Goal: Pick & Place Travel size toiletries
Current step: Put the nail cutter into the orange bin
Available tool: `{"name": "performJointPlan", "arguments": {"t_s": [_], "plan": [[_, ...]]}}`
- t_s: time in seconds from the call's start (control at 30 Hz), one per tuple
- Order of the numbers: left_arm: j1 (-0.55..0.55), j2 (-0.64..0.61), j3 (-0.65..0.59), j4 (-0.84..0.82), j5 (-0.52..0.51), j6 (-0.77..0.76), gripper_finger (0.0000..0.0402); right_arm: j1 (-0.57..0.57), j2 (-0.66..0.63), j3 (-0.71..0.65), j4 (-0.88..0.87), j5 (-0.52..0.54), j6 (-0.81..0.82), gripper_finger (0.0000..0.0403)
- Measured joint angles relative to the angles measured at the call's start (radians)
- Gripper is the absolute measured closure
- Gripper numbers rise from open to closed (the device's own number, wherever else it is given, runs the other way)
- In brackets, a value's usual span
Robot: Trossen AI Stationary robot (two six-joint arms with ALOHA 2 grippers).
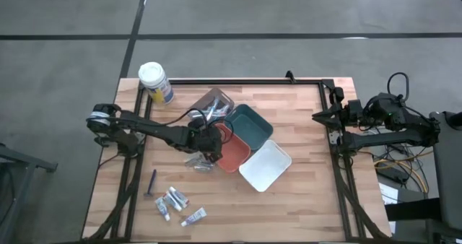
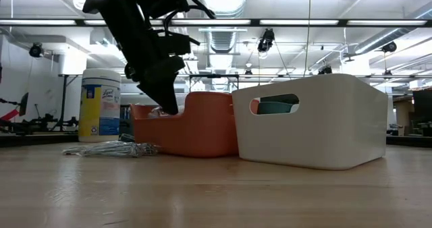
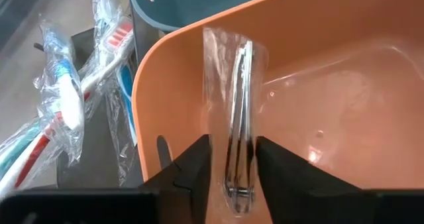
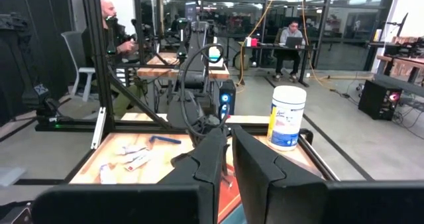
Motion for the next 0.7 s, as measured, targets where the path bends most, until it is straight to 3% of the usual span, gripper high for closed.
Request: {"name": "performJointPlan", "arguments": {"t_s": [0.23,0.7], "plan": [[-0.003,-0.006,0.005,0.003,0.0,0.036,0.0234,0.0,0.0,0.0,0.0,0.0,-0.002,0.0369],[-0.087,-0.138,-0.001,0.018,-0.01,0.088,0.0234,0.0,0.0,0.0,0.0,0.0,-0.002,0.0369]]}}
